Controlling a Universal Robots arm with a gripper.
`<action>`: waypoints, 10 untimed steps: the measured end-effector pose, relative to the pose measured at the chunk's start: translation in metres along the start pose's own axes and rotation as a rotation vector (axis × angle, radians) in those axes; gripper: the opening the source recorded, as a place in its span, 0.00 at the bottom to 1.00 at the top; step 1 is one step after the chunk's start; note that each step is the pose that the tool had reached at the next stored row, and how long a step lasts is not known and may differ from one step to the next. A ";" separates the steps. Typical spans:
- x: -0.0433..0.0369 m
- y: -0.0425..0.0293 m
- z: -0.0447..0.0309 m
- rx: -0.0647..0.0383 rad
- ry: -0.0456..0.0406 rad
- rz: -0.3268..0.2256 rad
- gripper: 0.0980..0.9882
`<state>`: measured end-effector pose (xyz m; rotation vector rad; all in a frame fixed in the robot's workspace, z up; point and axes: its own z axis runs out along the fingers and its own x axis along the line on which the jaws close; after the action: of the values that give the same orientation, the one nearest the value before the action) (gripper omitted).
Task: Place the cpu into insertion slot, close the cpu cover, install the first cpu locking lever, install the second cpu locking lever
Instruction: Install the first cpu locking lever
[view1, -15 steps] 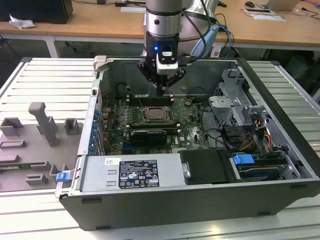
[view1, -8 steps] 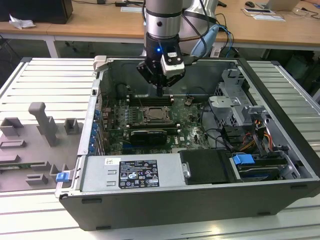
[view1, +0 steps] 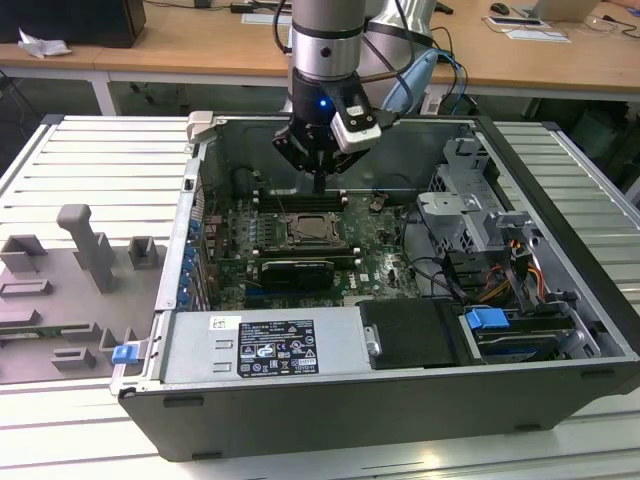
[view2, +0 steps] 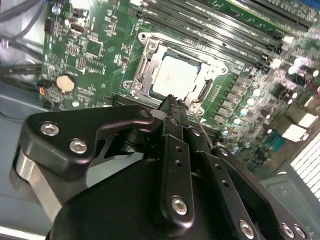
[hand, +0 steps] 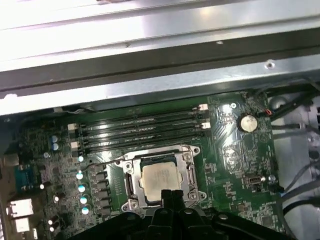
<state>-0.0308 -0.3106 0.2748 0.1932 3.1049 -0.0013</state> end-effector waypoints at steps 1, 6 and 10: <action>0.0000 0.0000 0.0003 0.000 0.0004 -0.016 0.01; 0.0008 -0.0001 0.0020 -0.004 0.0022 -0.097 0.01; 0.0216 -0.0027 0.0031 -0.008 0.0055 -0.105 0.01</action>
<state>-0.0524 -0.3106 0.2710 0.0302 3.1158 0.0090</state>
